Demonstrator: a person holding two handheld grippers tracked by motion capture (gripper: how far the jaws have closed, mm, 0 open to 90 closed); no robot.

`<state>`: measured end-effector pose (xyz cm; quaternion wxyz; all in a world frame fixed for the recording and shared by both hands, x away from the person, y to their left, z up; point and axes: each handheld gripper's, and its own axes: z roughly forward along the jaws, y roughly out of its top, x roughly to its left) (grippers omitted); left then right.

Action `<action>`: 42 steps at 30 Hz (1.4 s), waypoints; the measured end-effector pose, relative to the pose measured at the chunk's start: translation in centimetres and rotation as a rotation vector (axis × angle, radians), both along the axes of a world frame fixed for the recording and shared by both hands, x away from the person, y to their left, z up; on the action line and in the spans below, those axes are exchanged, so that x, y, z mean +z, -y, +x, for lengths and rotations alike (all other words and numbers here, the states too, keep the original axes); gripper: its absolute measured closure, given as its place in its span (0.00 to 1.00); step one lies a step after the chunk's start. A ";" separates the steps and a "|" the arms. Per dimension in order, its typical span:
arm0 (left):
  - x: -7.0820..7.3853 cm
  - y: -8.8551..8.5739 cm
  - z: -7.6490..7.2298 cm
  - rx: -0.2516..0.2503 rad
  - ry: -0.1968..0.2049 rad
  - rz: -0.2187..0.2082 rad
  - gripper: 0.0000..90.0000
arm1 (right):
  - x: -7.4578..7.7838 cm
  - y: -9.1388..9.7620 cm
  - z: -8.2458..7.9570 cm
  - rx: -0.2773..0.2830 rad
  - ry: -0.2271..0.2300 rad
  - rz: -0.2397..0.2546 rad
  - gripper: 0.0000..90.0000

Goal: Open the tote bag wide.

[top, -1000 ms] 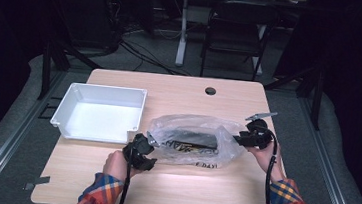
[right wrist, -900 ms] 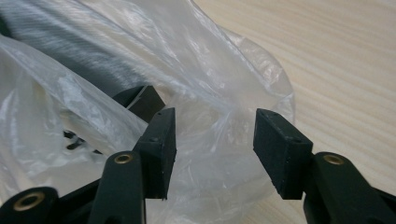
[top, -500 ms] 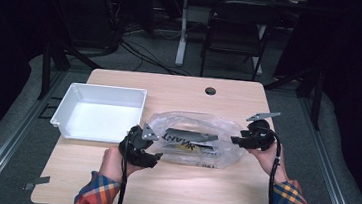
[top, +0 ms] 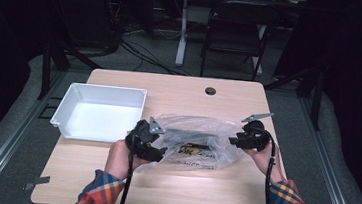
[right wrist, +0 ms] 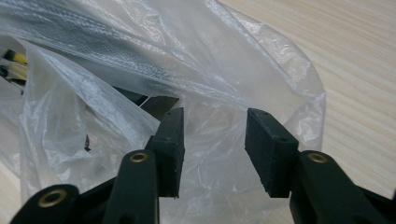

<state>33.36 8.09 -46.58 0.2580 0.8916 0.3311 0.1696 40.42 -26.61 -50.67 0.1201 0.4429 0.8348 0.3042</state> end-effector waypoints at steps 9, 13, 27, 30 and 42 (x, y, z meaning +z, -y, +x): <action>-3.8 1.2 3.4 0.047 0.012 0.122 0.88 | -1.4 -0.8 1.2 -0.009 0.026 -0.036 0.86; -4.5 1.0 4.9 0.128 0.063 0.153 0.96 | -2.0 -1.0 1.7 -0.018 0.027 -0.057 0.88; -7.7 1.2 8.4 0.196 -0.008 0.310 0.99 | -4.4 -0.9 3.1 -0.057 0.015 -0.142 0.92; -8.2 1.4 7.9 0.170 -0.026 0.336 1.00 | -4.6 -0.7 3.1 -0.049 0.002 -0.169 0.93; -8.1 1.1 5.6 0.125 -0.083 0.328 0.99 | -3.3 0.6 2.4 -0.021 -0.050 -0.141 0.78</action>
